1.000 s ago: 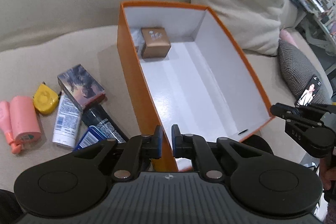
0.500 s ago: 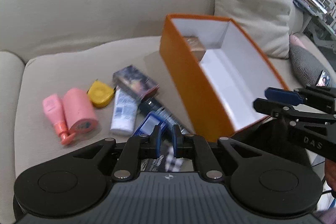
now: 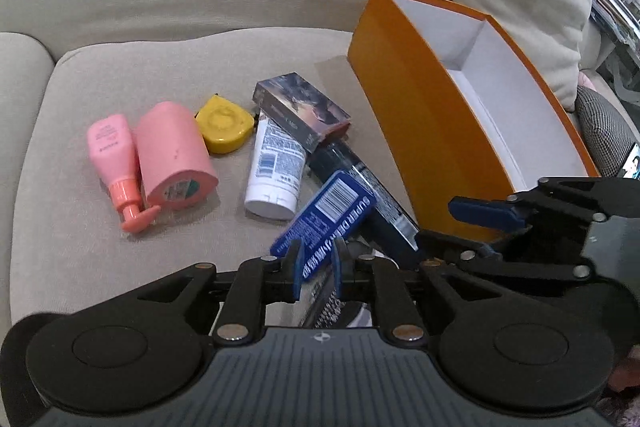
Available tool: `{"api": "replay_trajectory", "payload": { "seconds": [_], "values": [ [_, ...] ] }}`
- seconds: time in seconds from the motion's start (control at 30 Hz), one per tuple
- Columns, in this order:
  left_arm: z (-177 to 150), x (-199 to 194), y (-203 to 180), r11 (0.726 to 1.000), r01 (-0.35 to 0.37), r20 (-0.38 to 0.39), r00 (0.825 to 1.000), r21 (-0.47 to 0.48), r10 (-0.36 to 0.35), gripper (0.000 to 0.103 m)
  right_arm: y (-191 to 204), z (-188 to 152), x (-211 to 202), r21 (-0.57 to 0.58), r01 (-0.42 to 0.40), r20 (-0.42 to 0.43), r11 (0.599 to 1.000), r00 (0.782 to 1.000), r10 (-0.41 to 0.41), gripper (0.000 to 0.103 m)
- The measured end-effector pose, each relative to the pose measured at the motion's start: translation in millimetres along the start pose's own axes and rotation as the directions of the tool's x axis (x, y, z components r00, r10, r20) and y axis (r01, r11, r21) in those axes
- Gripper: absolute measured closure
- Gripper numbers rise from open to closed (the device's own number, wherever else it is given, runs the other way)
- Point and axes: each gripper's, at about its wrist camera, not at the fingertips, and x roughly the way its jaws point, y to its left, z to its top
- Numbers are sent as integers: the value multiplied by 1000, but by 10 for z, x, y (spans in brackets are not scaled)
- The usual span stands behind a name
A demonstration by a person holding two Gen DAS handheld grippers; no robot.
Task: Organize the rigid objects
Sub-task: 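Grasp the black spray can with right tool while left tool reaches for Vaseline tube, then grasp the white Vaseline tube with left tool while right tool lifts the black can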
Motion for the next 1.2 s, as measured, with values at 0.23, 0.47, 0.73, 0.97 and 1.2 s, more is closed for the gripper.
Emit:
{"api": "replay_trajectory", "payload": {
  "seconds": [0.23,0.47,0.73,0.97,1.2],
  "values": [
    [127,206,149,1000,13,-19,1000,-4,-13,86,128,197,395,-180,91,-68,980,992,-104,73],
    [186,381,277,1000,17,-44,999,-5,-17,86,202,244,768,-285,100,-147,953,978,-147,73],
    [217,465,354,1000,6,-46,999,-12,-6,84,264,321,964,-294,70,-188,953,974,-130,64],
    [309,453,423,1000,0,-27,1000,-14,-1,74,185,391,1092,-237,67,-209,969,971,-118,61],
    [451,454,316,997,-13,-28,999,72,15,63,133,446,881,-196,58,-168,979,981,-92,62]
  ]
}}
